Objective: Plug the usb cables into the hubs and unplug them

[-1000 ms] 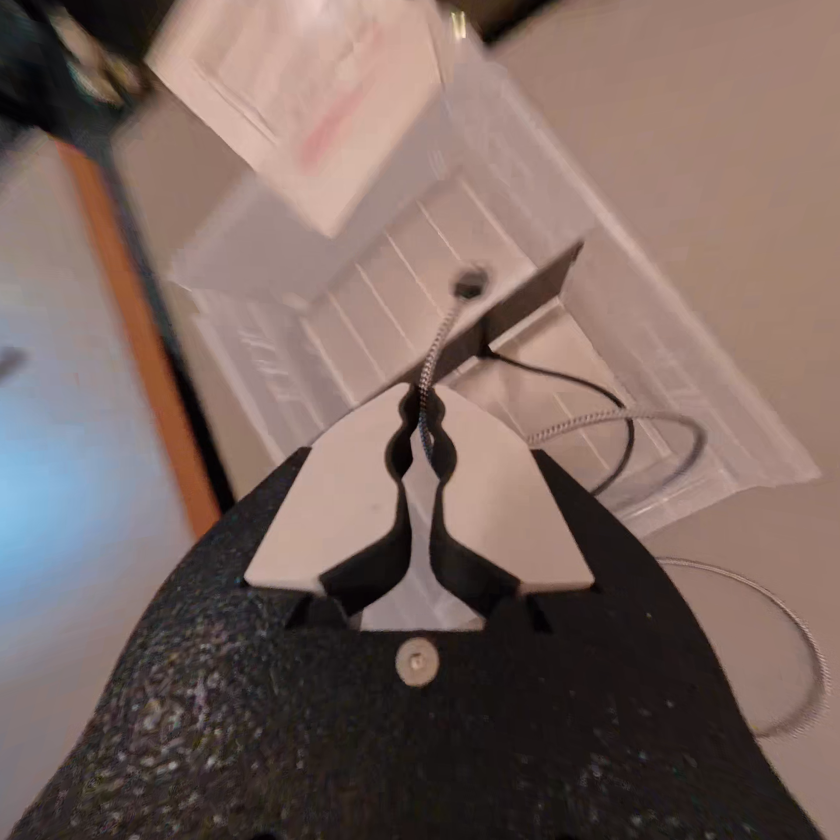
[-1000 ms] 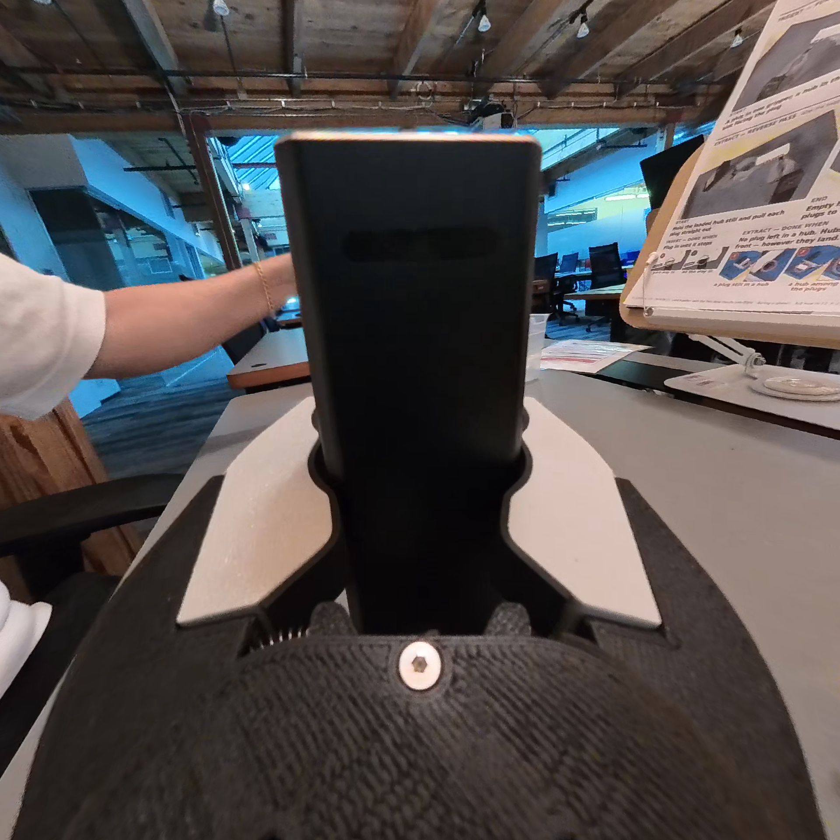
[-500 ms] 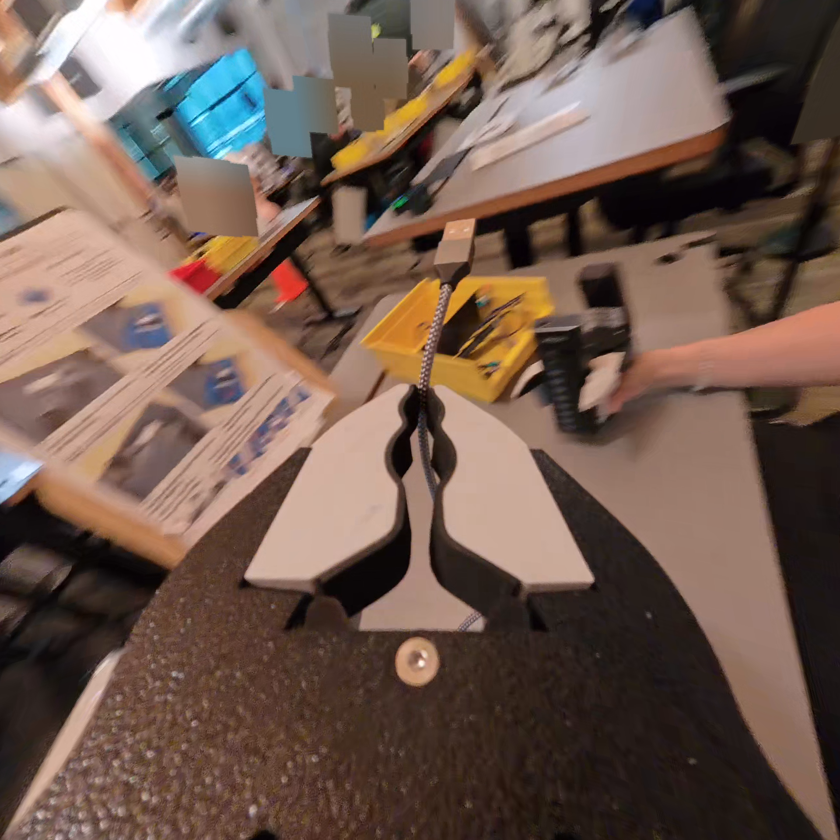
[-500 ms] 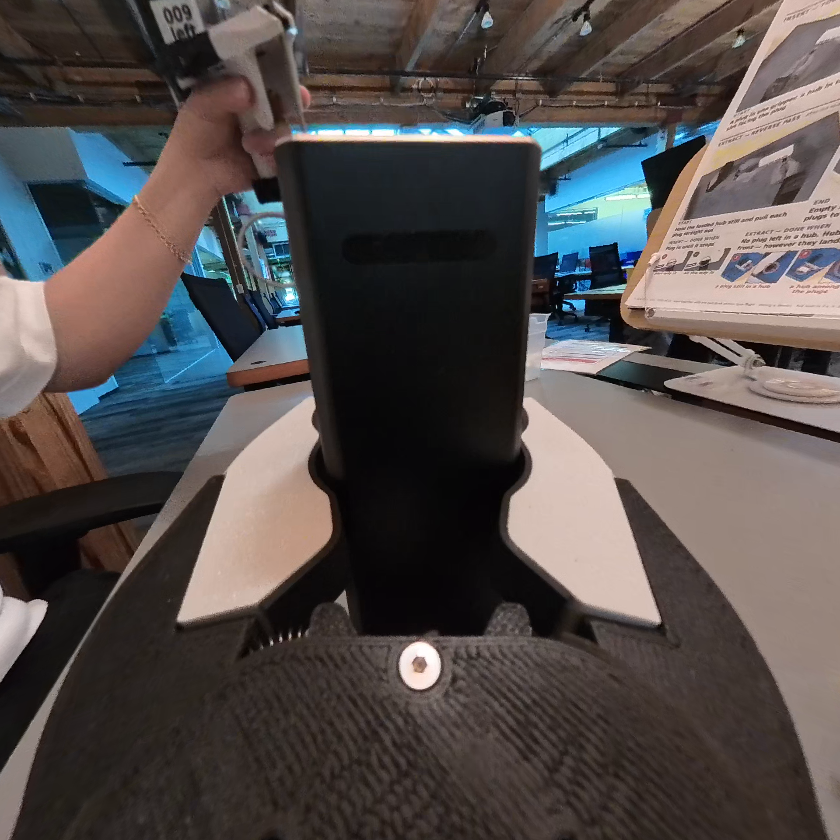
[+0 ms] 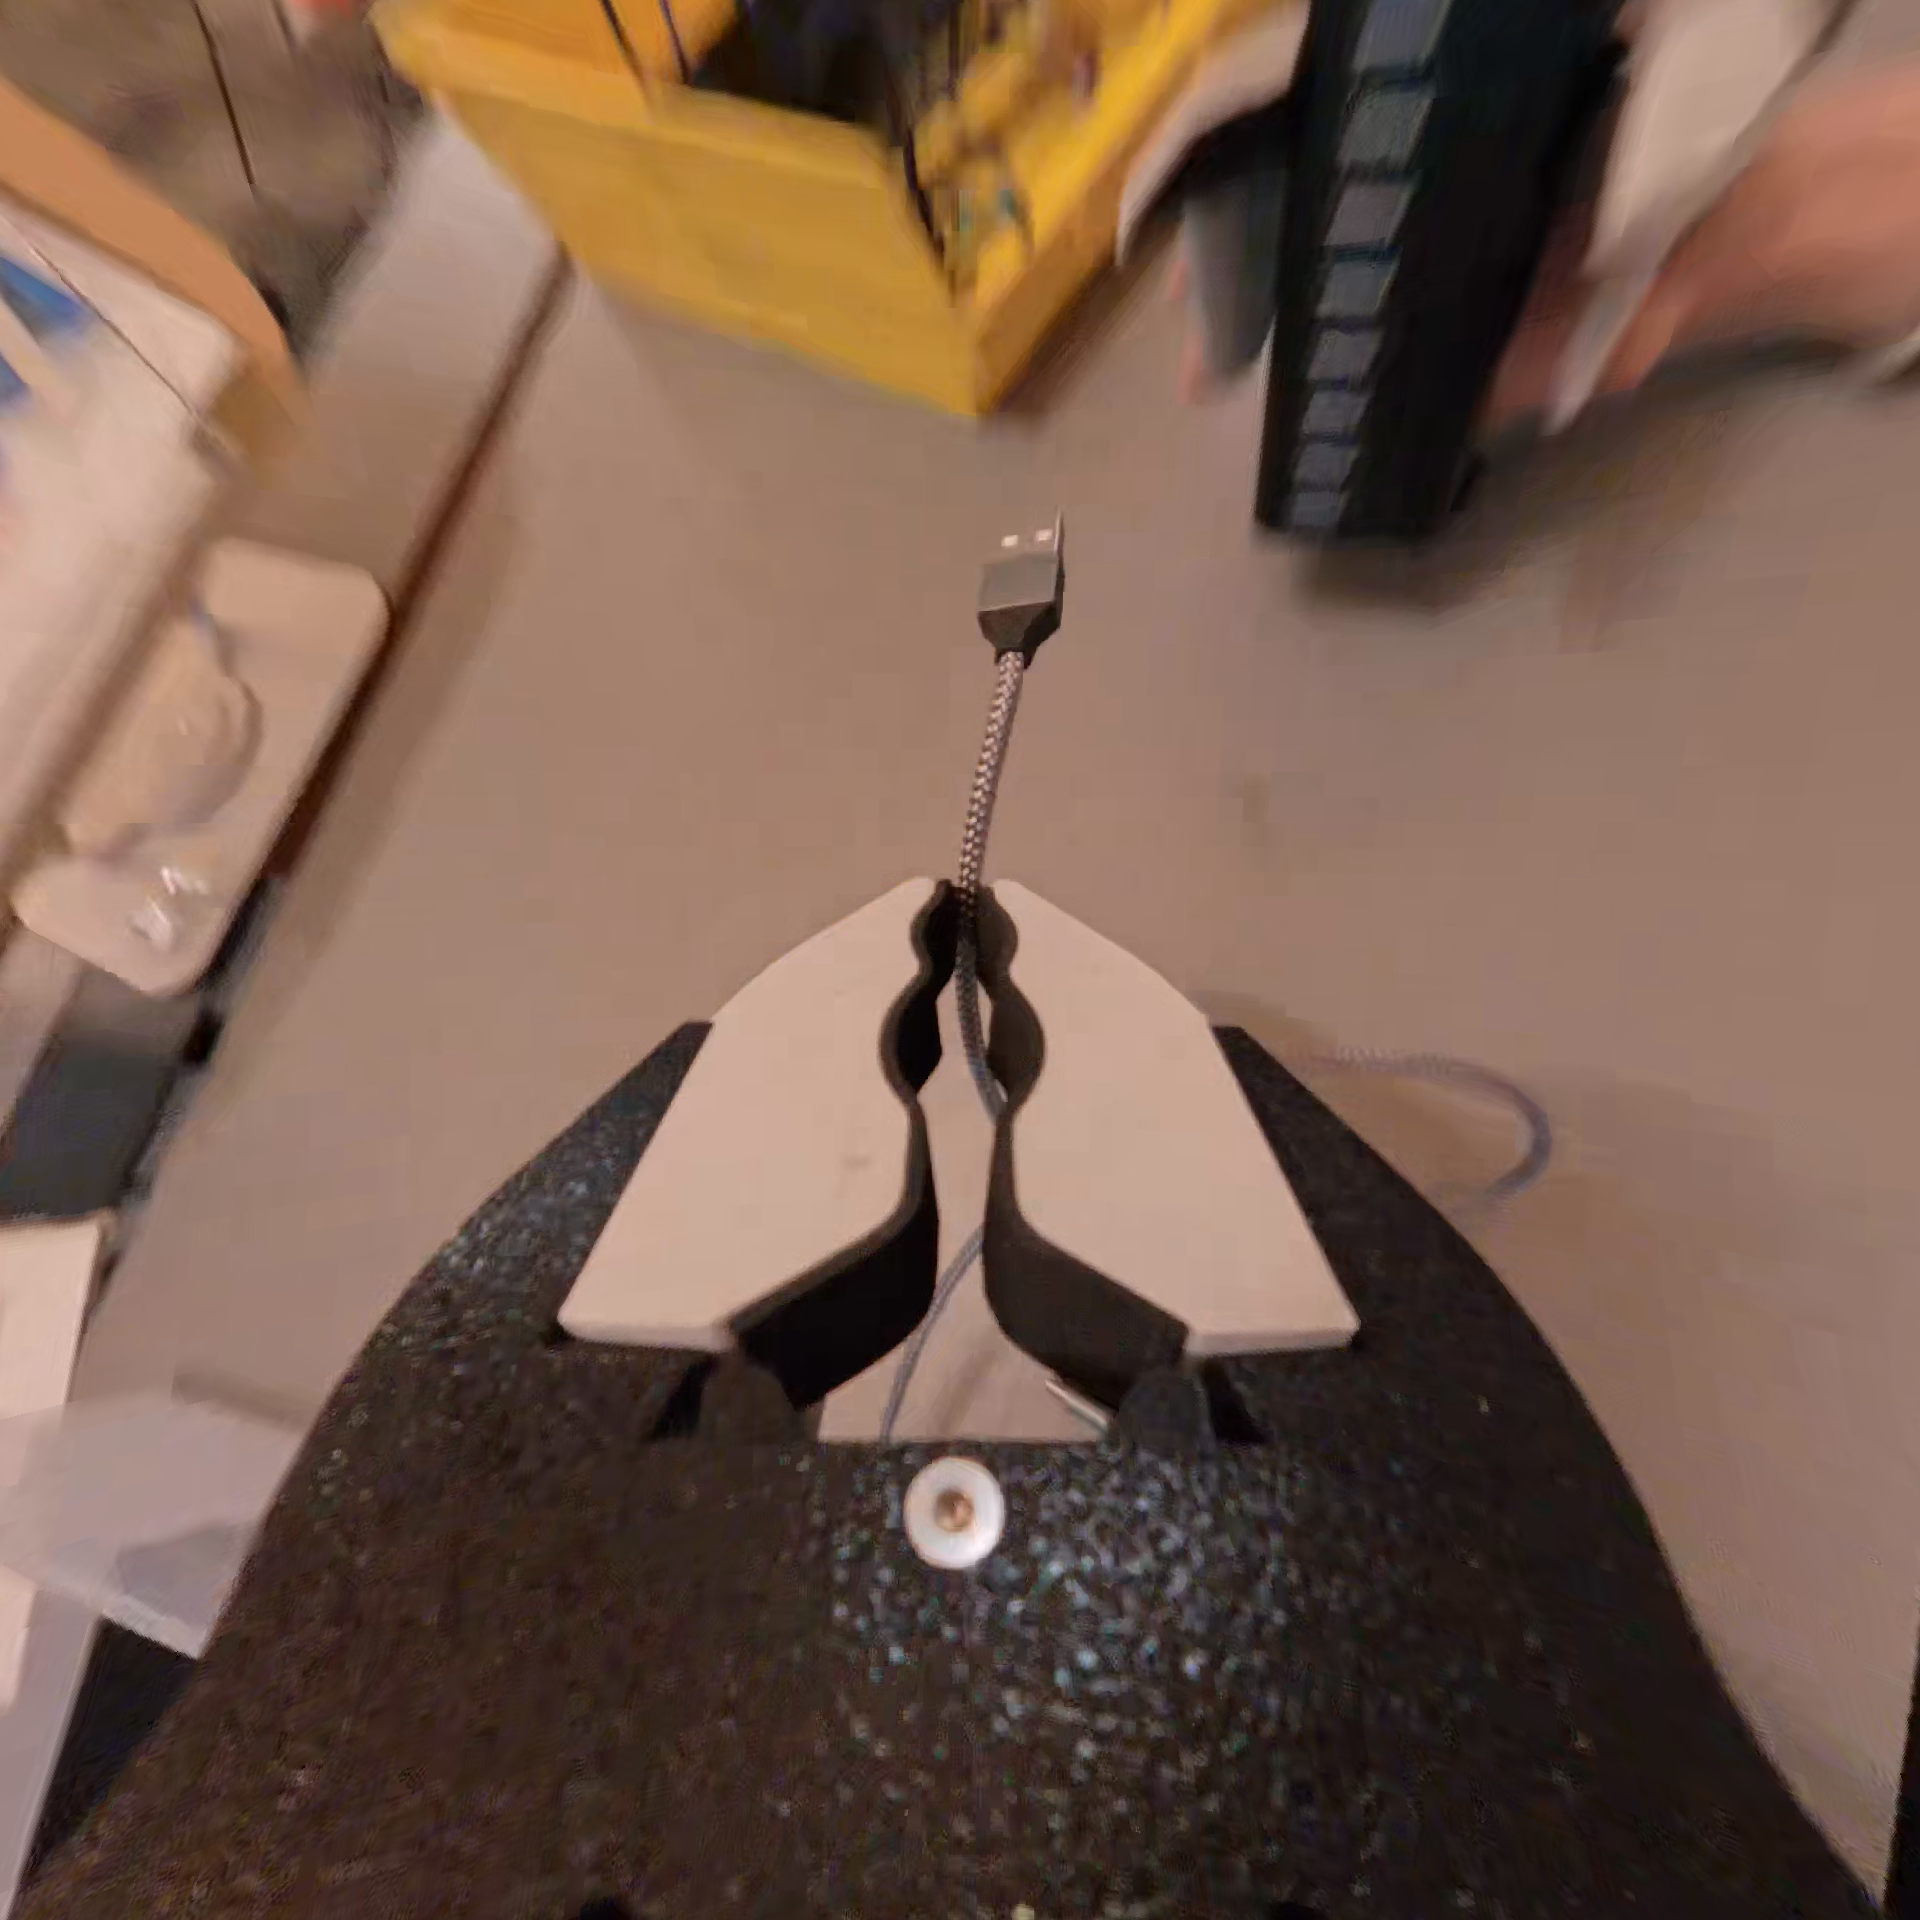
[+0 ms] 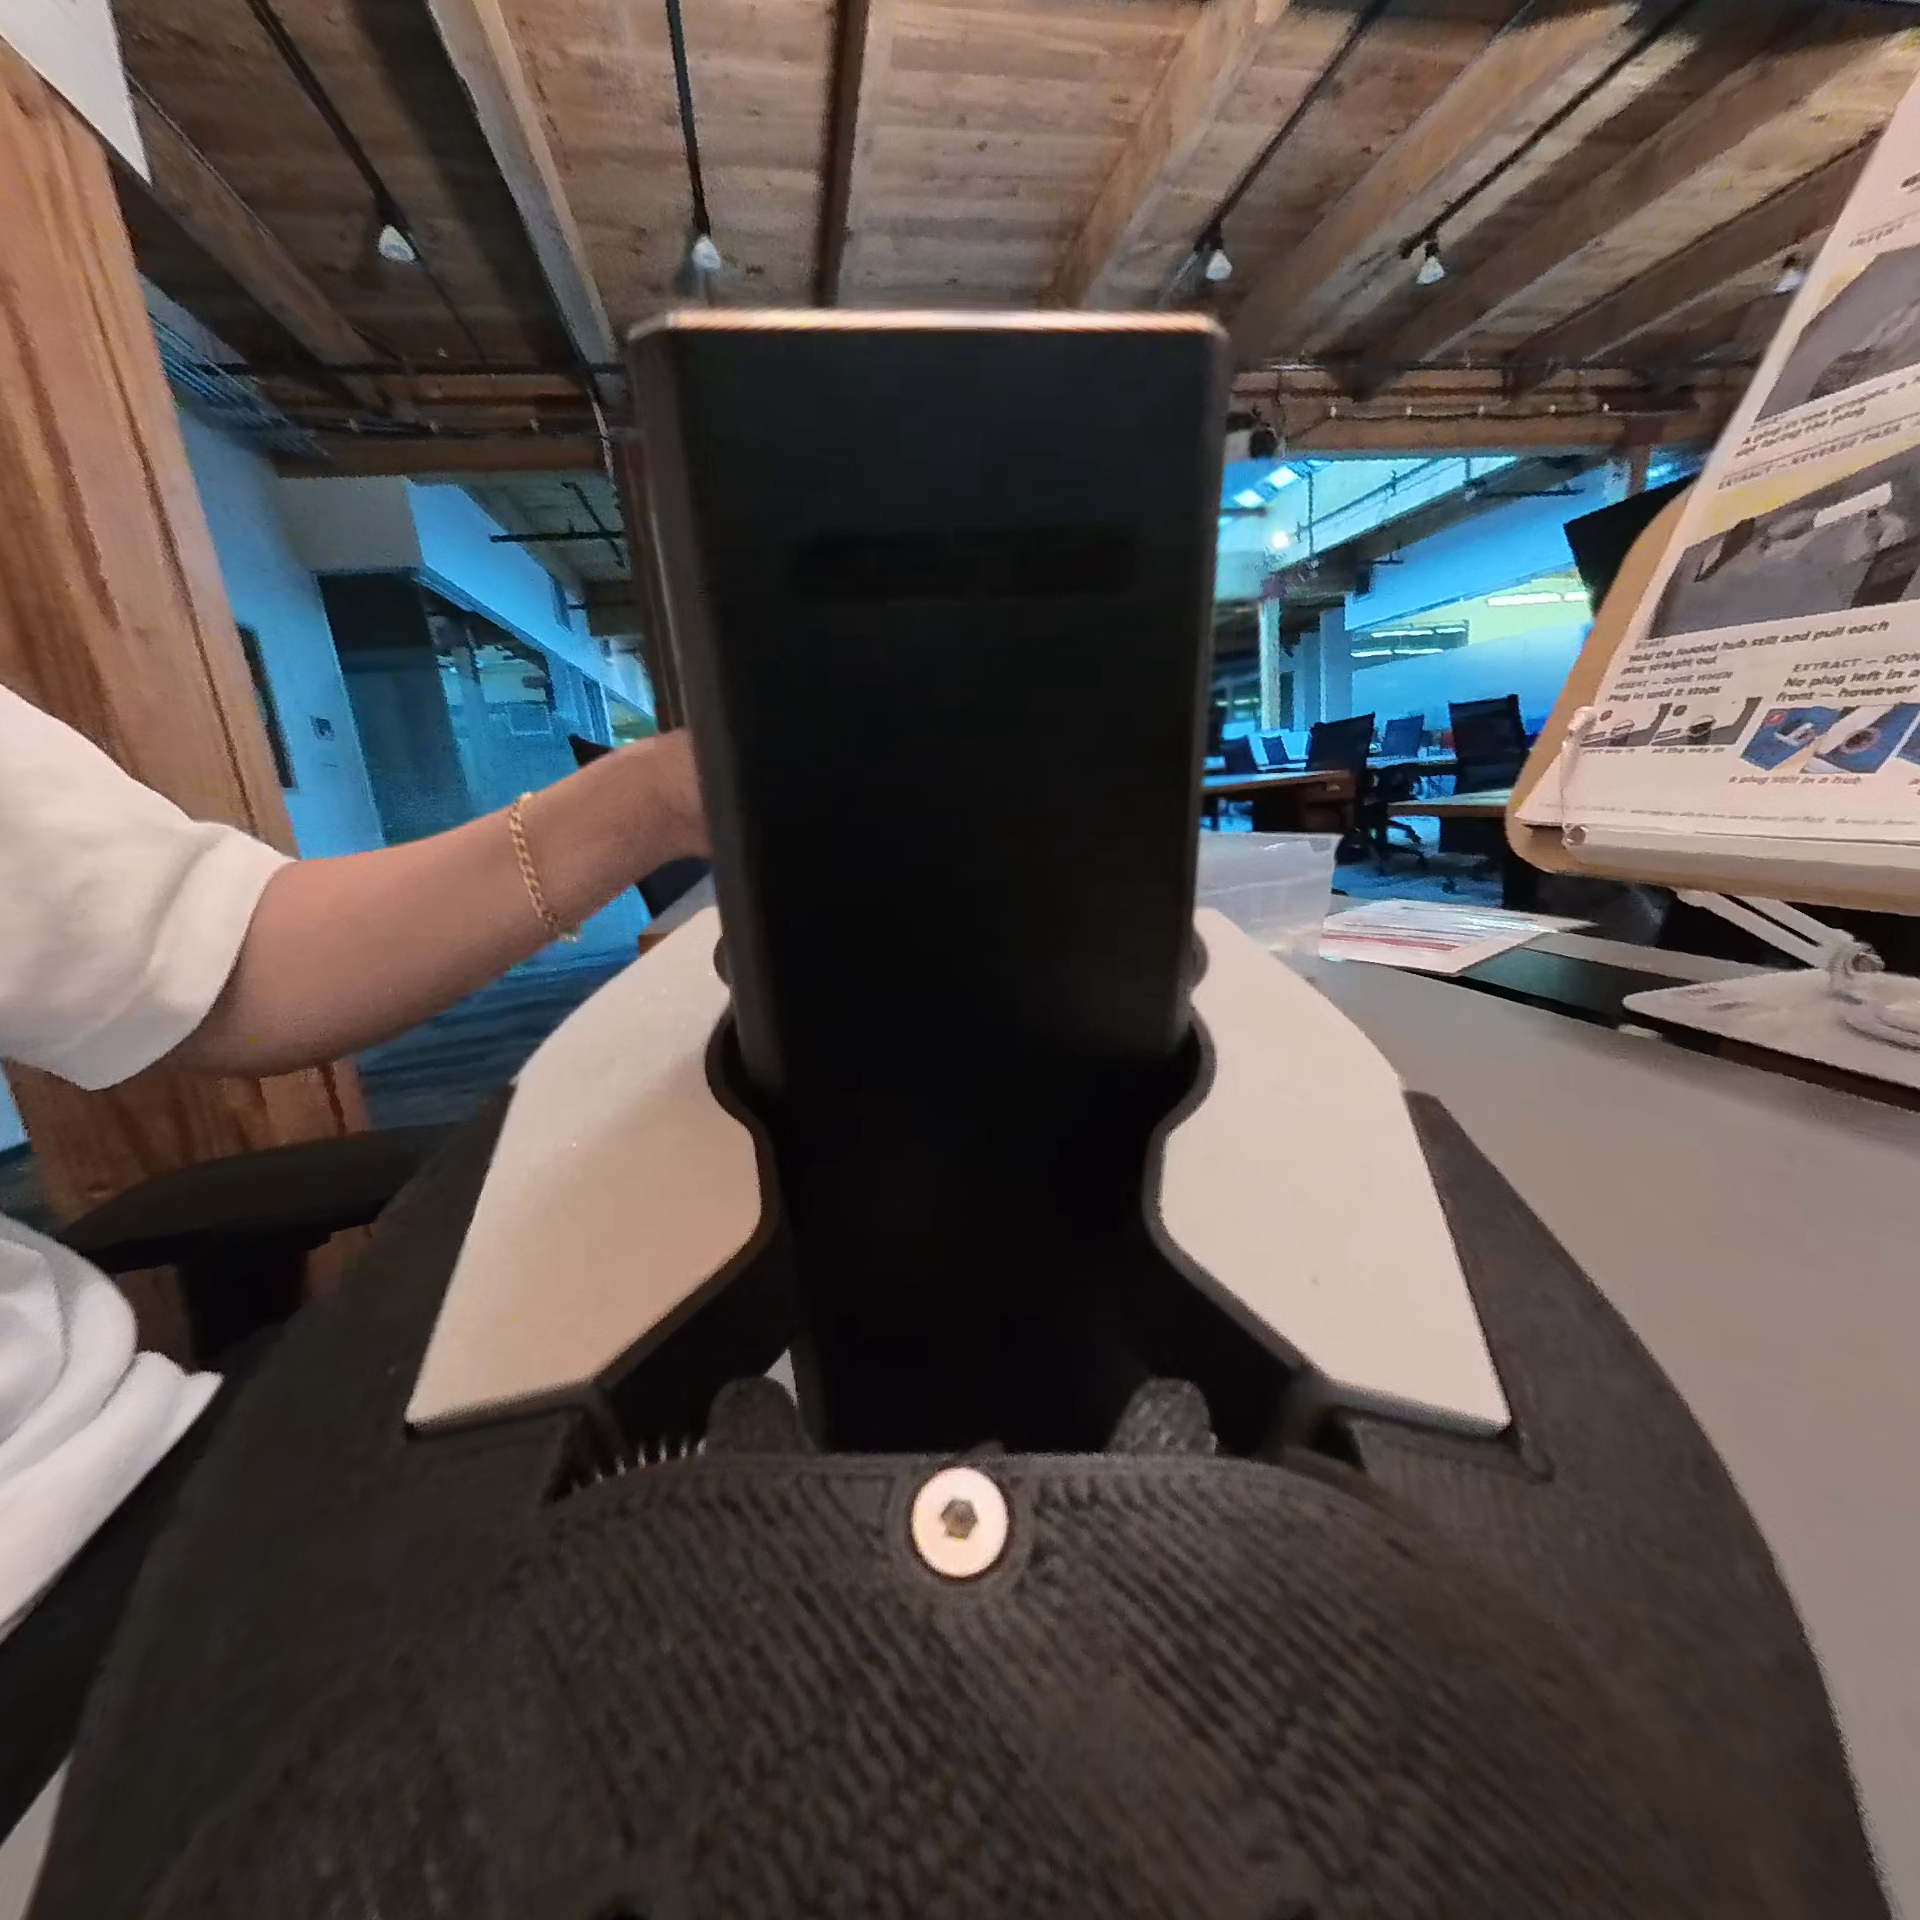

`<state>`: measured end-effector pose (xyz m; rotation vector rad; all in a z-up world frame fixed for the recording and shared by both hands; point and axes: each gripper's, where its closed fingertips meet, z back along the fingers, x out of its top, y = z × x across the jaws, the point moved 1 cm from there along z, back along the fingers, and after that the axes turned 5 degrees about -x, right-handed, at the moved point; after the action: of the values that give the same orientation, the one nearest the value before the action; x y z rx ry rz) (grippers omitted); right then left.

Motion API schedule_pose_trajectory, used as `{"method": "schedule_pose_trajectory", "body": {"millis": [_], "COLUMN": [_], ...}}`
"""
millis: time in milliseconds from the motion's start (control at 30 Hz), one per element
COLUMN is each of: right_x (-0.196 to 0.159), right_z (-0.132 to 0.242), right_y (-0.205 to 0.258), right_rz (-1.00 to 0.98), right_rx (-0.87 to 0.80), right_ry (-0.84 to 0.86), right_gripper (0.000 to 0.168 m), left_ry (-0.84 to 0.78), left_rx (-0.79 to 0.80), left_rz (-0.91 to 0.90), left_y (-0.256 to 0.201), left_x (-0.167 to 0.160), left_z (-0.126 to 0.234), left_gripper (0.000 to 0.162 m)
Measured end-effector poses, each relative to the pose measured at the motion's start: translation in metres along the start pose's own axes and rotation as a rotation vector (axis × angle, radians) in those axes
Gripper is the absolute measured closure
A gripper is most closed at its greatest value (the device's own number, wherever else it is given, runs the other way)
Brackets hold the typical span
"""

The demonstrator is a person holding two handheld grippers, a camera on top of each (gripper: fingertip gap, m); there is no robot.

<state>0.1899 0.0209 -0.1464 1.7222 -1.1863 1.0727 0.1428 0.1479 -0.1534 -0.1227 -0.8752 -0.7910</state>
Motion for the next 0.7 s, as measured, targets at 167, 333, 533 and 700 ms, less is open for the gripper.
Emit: {"method": "schedule_pose_trajectory", "body": {"millis": [167, 333, 533, 700], "right_x": [0.007, 0.008, 0.009, 0.007], "right_z": [0.007, 0.008, 0.009, 0.007], "right_y": [0.001, 0.003, 0.0, -0.002], "right_rz": [-0.034, -0.037, -0.06, -0.081], "right_rx": [0.038, 0.062, 0.06, 0.065], "right_ry": [-0.062, -0.066, -0.078, -0.062], "right_gripper": [0.091, 0.09, 0.091, 0.091], "left_ry": [0.145, 0.176, 0.211, -0.028], "left_rx": [-0.091, -0.1, -0.068, -0.048], "left_rz": [0.035, -0.011, 0.073, 0.148], "left_y": [-0.029, -0.039, -0.034, -0.034], "left_x": [-0.031, -0.041, -0.055, -0.011], "left_z": [-0.05, -0.069, -0.068, -0.048], "left_gripper": [0.159, 0.159, 0.133, 0.108]}}
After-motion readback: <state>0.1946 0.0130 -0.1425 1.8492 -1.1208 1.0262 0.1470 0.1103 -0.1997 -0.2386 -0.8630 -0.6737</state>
